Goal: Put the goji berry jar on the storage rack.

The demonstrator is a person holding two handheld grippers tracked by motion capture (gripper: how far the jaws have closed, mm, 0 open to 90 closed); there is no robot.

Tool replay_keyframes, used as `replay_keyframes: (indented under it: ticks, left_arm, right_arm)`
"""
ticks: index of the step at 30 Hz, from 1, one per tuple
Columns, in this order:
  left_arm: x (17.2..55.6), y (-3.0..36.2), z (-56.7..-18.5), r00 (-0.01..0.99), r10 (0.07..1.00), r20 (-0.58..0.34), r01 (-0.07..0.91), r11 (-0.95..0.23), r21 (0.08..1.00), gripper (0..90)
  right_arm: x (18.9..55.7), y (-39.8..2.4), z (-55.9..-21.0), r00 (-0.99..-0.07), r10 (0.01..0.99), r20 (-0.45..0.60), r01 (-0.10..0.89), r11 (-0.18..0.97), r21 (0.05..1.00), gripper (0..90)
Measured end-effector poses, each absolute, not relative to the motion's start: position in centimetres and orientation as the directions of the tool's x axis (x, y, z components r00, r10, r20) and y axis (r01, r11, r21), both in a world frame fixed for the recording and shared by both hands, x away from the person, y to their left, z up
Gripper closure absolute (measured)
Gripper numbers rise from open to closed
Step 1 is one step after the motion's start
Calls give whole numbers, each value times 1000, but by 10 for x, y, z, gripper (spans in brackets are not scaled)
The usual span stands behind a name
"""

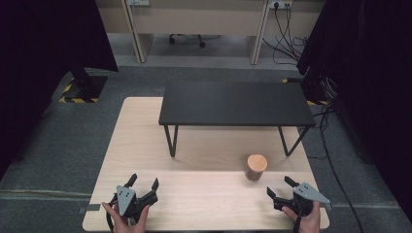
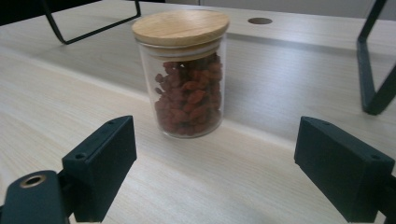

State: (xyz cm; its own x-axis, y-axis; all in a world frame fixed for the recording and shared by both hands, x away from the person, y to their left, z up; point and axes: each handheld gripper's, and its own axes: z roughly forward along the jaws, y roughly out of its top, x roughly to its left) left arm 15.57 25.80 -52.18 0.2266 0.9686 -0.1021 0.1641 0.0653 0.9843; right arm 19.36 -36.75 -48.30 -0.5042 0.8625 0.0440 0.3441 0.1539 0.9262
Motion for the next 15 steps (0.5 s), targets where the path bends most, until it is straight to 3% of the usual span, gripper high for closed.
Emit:
replay_keyframes:
  ticks: [15]
  left_arm:
    - [155,257,-522,225,969,-98,162,61,985,160]
  right_arm:
    - [221,-353,-480,-549,835,28,342,194,920,135]
